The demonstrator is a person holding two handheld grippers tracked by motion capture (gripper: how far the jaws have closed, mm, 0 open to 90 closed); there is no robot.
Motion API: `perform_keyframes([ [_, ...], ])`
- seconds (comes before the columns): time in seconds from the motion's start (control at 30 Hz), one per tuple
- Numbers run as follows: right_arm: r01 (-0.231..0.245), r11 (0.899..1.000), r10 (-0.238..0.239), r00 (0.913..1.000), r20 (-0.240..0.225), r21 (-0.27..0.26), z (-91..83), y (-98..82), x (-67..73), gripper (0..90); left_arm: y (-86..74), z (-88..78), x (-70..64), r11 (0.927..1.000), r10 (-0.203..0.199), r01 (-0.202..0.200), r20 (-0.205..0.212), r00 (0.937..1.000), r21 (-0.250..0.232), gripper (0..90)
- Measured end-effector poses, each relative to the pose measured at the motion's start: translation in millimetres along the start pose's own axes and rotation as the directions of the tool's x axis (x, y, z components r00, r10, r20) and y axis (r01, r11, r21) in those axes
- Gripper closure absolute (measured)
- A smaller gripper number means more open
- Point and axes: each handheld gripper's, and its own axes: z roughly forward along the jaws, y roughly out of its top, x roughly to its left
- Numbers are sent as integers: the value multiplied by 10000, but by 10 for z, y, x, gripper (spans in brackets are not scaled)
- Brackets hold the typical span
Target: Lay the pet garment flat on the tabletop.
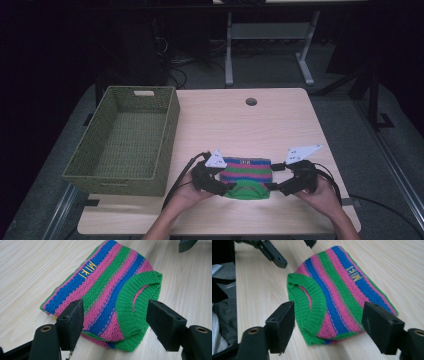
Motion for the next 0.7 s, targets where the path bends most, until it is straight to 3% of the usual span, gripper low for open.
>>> perform_keyframes([
  [0.07,75,9997,-74,10000,-46,224,67,3,14,268,-7,29,-4,10000,-54,53,124,9999,37,329],
  [0.23,40,9994,-34,9999,-168,347,144,-23,31,294,-21,77,-51,9993,207,-215,250,9995,304,365],
  [0.3,240,9978,-229,9996,-183,621,216,-46,48,322,-23,105,-56,9984,346,-358,276,9990,444,377],
  [0.5,404,9934,-380,9990,-248,1071,309,-80,84,397,-46,161,-63,9977,163,-189,388,9991,652,404],
  [0.7,624,9909,-605,9980,-198,1191,325,-84,100,485,-64,193,-68,9959,255,-285,359,9990,854,422],
])
